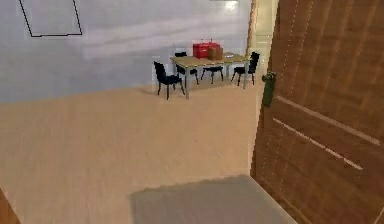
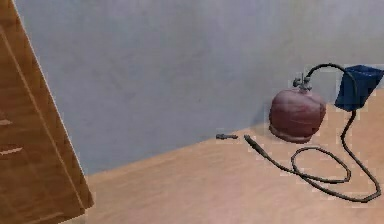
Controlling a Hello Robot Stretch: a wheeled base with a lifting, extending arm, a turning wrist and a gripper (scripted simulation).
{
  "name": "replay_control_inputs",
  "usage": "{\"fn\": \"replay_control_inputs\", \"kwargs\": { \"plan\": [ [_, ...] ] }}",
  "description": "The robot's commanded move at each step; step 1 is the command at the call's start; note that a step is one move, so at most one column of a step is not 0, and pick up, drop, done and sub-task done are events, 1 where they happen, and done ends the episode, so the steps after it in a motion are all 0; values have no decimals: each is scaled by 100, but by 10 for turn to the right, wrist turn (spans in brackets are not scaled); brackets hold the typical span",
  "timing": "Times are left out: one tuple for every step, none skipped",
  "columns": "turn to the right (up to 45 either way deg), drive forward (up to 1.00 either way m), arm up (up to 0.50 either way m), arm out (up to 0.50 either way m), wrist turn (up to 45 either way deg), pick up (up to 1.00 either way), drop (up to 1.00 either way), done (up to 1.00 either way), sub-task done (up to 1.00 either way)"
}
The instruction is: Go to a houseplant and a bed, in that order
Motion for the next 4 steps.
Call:
{"fn": "replay_control_inputs", "kwargs": {
  "plan": [
    [-60,0,0,0,0,0,0,0,0],
    [0,100,0,0,0,0,0,0,0],
    [0,60,0,0,0,0,0,0,0],
    [240,0,0,0,0,0,0,0,0]
  ]
}}
